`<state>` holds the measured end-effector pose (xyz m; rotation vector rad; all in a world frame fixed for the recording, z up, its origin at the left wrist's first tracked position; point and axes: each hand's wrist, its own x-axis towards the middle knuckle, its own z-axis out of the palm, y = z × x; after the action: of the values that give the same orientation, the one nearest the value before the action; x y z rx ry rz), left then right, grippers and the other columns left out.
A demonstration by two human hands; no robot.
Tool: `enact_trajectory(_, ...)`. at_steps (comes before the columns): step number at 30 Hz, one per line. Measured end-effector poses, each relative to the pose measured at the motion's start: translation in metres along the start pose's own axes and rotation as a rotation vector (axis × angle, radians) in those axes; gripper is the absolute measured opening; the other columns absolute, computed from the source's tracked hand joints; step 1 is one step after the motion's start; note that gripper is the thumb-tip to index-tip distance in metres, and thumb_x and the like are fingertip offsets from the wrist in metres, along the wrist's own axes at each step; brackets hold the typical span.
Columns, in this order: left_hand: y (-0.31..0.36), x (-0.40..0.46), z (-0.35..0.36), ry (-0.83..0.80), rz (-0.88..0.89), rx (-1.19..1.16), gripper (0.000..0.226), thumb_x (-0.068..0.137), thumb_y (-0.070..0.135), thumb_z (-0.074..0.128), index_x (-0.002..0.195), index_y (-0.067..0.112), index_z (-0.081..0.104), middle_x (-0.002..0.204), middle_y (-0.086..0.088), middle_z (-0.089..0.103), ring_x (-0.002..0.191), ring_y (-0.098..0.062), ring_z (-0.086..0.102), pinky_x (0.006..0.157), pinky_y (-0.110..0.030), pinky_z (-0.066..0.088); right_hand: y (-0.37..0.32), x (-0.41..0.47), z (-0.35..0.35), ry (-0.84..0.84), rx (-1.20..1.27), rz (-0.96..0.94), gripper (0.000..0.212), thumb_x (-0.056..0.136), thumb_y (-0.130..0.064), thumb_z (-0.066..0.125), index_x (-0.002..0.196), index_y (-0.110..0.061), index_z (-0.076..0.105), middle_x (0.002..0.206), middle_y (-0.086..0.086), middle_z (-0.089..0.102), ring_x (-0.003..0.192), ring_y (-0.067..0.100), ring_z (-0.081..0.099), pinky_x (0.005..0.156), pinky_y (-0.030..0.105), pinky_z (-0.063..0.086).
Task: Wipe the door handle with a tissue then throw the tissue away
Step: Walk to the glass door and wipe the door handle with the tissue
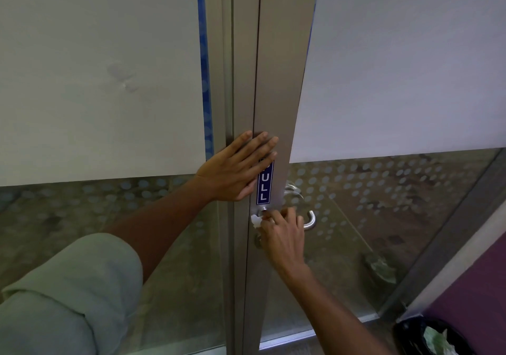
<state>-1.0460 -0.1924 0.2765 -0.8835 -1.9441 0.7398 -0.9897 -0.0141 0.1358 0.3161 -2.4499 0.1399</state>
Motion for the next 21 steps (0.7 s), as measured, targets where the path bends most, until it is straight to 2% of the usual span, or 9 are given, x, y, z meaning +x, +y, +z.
enact_trajectory(3,0.000,0.000,0.002,-0.009,-0.001,0.002,0.074,0.102,0.050,0.018,0.161,0.005,0.014,0.168,-0.024,0.009,0.156,-0.041,0.008,0.126,-0.053,0.003,0.014,-0.013,0.007,0.101,0.081,-0.111,0.011,0.076,-0.029,0.073,0.085,-0.023,0.071,0.098,-0.009,0.070,0.082,0.021,0.044,0.066,0.030,0.024)
enact_trajectory(6,0.000,0.000,0.004,-0.009,-0.005,-0.009,0.074,0.101,0.049,0.021,0.161,0.006,0.013,0.168,-0.024,0.006,0.156,-0.041,0.006,0.127,-0.054,0.000,0.032,-0.023,0.011,0.179,0.245,-0.184,0.013,0.085,-0.035,0.062,0.089,-0.029,0.072,0.101,-0.018,0.070,0.086,0.020,0.044,0.069,0.030,0.027)
enact_trajectory(9,0.001,0.000,0.006,-0.001,-0.008,-0.014,0.076,0.101,0.049,0.027,0.161,0.005,0.013,0.168,-0.024,0.005,0.156,-0.041,0.004,0.127,-0.054,-0.002,0.059,-0.035,0.013,0.191,0.301,-0.251,0.014,0.079,-0.031,0.071,0.092,-0.031,0.075,0.101,-0.017,0.072,0.089,0.019,0.045,0.073,0.028,0.023)
enact_trajectory(11,0.001,0.000,0.007,0.005,-0.008,-0.010,0.076,0.101,0.050,0.026,0.161,0.005,0.013,0.168,-0.024,0.006,0.156,-0.042,0.005,0.127,-0.054,-0.002,0.081,-0.044,0.011,0.166,0.310,-0.234,0.013,0.079,-0.029,0.073,0.091,-0.031,0.077,0.100,-0.014,0.072,0.089,0.019,0.049,0.071,0.030,0.031)
enact_trajectory(13,0.001,0.000,0.008,0.008,-0.005,-0.003,0.075,0.101,0.050,0.023,0.161,0.005,0.014,0.168,-0.024,0.007,0.156,-0.042,0.006,0.127,-0.054,-0.003,0.106,-0.050,0.006,0.130,0.297,-0.166,0.014,0.078,-0.019,0.076,0.090,-0.026,0.078,0.097,-0.008,0.073,0.085,0.021,0.054,0.065,0.034,0.042)
enact_trajectory(15,0.001,0.000,0.008,0.011,-0.006,0.005,0.074,0.102,0.049,0.021,0.161,0.005,0.015,0.168,-0.024,0.008,0.156,-0.042,0.007,0.127,-0.054,-0.002,0.126,-0.048,0.001,0.099,0.319,0.005,0.025,0.070,-0.002,0.083,0.089,-0.017,0.079,0.092,0.000,0.073,0.082,0.022,0.059,0.062,0.034,0.048)
enact_trajectory(16,0.000,0.000,0.008,0.012,-0.007,0.010,0.074,0.102,0.050,0.020,0.161,0.005,0.016,0.168,-0.024,0.009,0.156,-0.042,0.007,0.127,-0.054,-0.002,0.131,-0.045,-0.002,0.102,0.394,0.166,0.027,0.070,0.003,0.083,0.091,-0.014,0.079,0.092,0.002,0.073,0.082,0.022,0.062,0.064,0.033,0.051)
enact_trajectory(19,0.001,-0.001,0.007,0.018,-0.008,0.023,0.074,0.101,0.050,0.023,0.160,0.005,0.017,0.168,-0.024,0.010,0.156,-0.042,0.008,0.127,-0.054,-0.001,0.136,-0.031,-0.012,0.139,0.905,0.800,0.017,0.085,-0.007,0.074,0.099,-0.017,0.077,0.096,0.004,0.076,0.087,0.017,0.071,0.076,0.030,0.056)
enact_trajectory(21,0.001,0.000,0.007,0.025,-0.010,0.026,0.075,0.101,0.049,0.028,0.160,0.005,0.017,0.168,-0.023,0.009,0.156,-0.041,0.008,0.127,-0.055,0.002,0.136,-0.022,-0.009,0.153,1.135,1.047,0.013,0.089,-0.013,0.072,0.101,-0.011,0.075,0.097,0.008,0.076,0.085,0.018,0.070,0.081,0.037,0.057)
